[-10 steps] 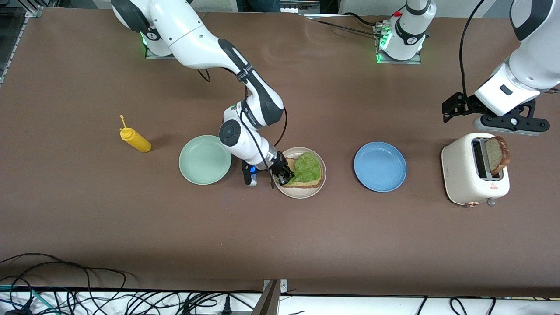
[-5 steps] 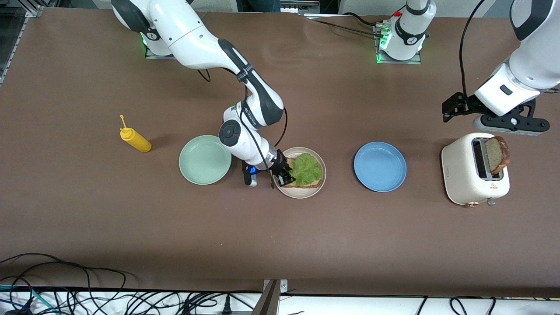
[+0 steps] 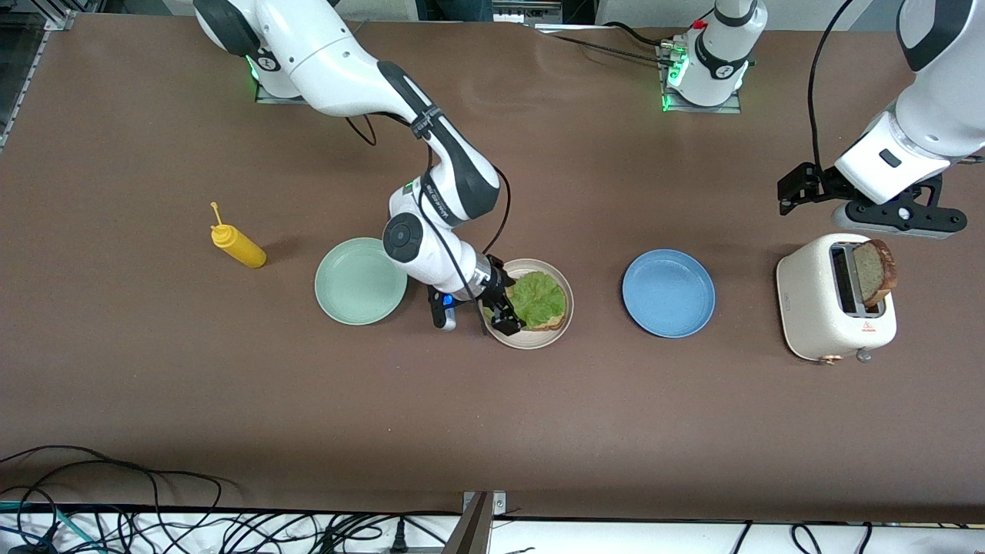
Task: Make sandwich on beige plate with both arms
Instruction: 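Lower the lettuce onto the bread and open the right gripper, then withdraw the right gripper from the plate toward the yellow bottle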
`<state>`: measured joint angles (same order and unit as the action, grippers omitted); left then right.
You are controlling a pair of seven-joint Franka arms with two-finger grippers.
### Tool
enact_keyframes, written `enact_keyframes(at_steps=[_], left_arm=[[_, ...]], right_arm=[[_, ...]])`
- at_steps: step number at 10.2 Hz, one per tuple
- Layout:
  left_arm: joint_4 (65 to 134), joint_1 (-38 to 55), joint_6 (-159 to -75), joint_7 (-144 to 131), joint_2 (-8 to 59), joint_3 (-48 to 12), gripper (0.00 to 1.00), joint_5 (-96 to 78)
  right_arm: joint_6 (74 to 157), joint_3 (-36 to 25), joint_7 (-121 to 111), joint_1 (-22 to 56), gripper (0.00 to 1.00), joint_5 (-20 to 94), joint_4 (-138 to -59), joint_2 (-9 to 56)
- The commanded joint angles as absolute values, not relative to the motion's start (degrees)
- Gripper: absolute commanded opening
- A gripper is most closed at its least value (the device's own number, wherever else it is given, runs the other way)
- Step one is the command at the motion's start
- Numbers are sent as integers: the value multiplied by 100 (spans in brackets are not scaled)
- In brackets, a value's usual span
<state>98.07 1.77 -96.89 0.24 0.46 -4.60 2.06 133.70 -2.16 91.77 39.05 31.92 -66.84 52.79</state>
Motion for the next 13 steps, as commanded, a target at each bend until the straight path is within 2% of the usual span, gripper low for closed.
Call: enact_keyframes(at_steps=[1, 4, 8, 11, 13], left_arm=[[9844, 167, -9668, -9, -18, -457, 100, 105], [9844, 167, -9668, -9, -18, -457, 100, 105], [9844, 167, -9668, -9, -18, -457, 100, 105], [9844, 176, -9668, -9, -18, -457, 100, 97], [9844, 167, -9668, -9, -18, -457, 100, 105]], right_arm=[[12011, -683, 9098, 3771, 100, 3103, -6338, 4836], [10429, -1281, 7880, 3700, 100, 2833, -6346, 4107], [8337, -1606, 5395, 3691, 100, 1023, -6381, 3332], [7517, -2580, 3215, 3700, 100, 888, -6390, 2937], [7462, -3284, 1782, 3700, 100, 914, -6582, 2822]])
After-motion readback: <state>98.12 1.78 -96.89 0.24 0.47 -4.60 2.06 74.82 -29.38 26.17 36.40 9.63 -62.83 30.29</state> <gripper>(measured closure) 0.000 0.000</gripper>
